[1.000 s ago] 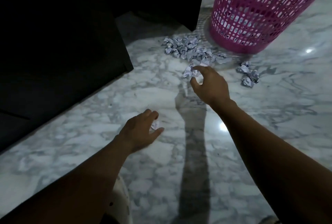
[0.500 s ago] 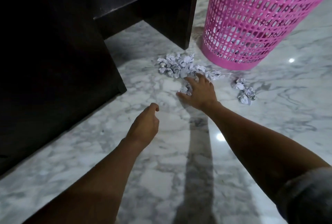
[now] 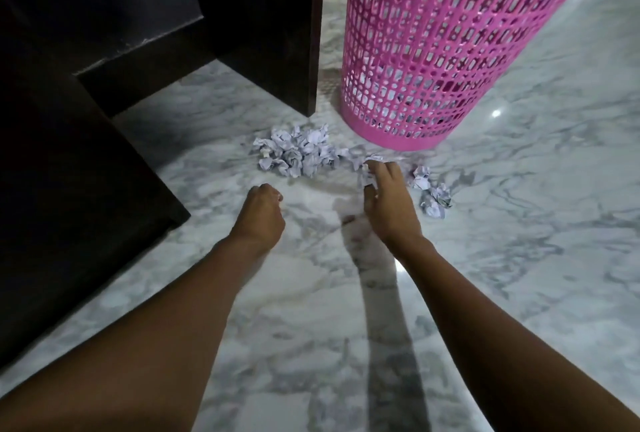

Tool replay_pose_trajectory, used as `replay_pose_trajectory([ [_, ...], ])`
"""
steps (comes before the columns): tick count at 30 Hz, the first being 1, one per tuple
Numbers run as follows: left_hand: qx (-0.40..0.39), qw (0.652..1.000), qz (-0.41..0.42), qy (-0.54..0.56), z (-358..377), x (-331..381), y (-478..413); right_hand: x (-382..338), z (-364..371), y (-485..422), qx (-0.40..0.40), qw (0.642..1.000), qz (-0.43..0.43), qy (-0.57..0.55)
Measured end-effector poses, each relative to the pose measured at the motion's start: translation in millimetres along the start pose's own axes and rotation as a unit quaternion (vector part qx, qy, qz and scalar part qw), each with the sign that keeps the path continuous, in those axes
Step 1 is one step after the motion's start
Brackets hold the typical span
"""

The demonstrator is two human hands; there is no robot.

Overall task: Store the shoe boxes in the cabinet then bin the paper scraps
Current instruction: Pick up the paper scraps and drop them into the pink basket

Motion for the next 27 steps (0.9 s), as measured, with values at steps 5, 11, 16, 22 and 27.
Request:
replay_pose_trajectory([
  [5, 0.056, 0.998, 0.006, 0.003, 10.2, 21.2, -34.3, 59.3, -40.7, -4.2, 0.079, 0.993, 0.087, 0.023],
  [11, 0.123, 0.992, 0.006, -0.013, 19.4, 37.6, -78.1, 116.9, -49.3, -7.9, 0.077, 0.987, 0.133, 0.053],
  [16, 0.155, 0.986, -0.002, -0.063, 31.8, 31.4, -101.6, 124.1, -33.5, -11.6, -0.003, 0.995, 0.058, 0.086],
  [22, 0.126, 0.985, 0.038, -0.11, 35.0, 14.2, -123.9, 99.7, -13.4, -27.5, -0.041, 0.996, -0.031, 0.074],
  [27, 0.121, 0.978, 0.12, -0.118, 37.6, 14.5, -122.9, 80.7, 6.3, -41.3, -0.075, 0.994, -0.052, 0.065],
])
Point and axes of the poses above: each hand's wrist, its own y-axis away from the middle knuckle, its own z-axis out of the palm, x = y × z, the point moved 1 cm from there along -y, towards the middle knuckle, and after that the axes turned 1 degree about y, right-handed, at the moved point
